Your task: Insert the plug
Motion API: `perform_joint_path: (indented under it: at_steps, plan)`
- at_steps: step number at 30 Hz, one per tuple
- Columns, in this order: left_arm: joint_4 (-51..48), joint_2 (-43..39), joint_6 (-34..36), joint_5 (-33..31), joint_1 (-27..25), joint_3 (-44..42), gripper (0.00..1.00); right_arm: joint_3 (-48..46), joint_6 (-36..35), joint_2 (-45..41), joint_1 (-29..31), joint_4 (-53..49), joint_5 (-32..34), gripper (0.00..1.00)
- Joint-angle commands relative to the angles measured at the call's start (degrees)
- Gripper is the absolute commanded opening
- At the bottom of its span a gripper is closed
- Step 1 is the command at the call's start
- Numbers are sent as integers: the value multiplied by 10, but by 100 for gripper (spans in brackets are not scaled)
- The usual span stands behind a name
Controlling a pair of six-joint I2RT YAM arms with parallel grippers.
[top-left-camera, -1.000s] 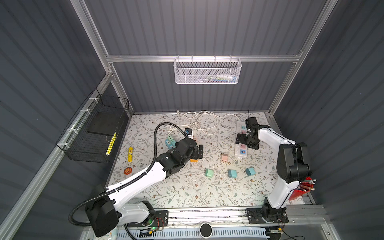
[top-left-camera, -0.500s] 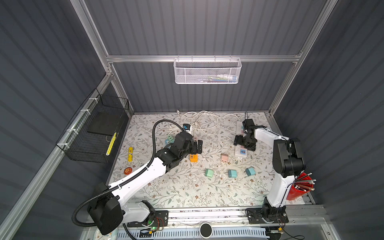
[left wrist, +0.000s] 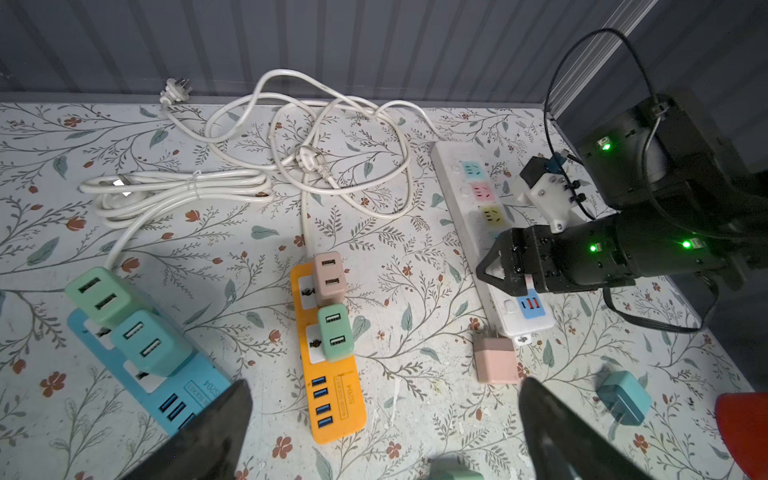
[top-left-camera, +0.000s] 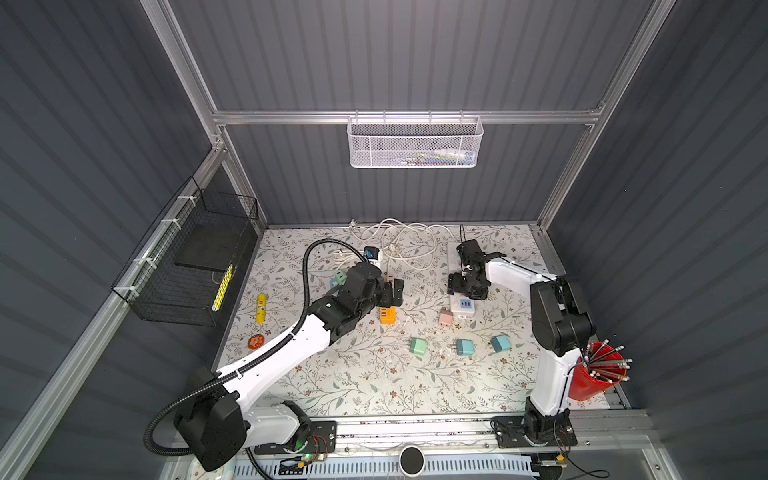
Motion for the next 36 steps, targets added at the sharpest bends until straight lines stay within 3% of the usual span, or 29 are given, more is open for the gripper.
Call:
perform_joint_path:
  at_steps: [1, 7, 10, 18, 24, 31, 33, 36]
  plan:
    - [-6, -26, -1, 13, 3, -18, 100, -20, 17, 1, 26, -7, -22, 79]
    - [-7, -46, -28, 24, 3, -47, 100, -42, 56, -11, 63, -19, -21, 80]
    - [-12, -44, -40, 37, 3, -48, 100, -64, 72, -39, 64, -4, -16, 86]
    - [-89, 37, -35, 54, -10, 7, 91, -33, 31, -130, 59, -48, 17, 98]
    - [-137, 93, -52, 33, -52, 33, 89, -89, 27, -222, 58, -52, 20, 96]
    - [-193, 201, 0, 75, -87, 69, 81, -194, 35, -323, 59, -42, 7, 92]
    - [-179, 214, -12, 56, -87, 65, 79, -221, 43, -350, 59, -36, 9, 93]
    - [-191, 234, -46, -36, -87, 75, 80, -246, 70, -365, 58, -42, 37, 93]
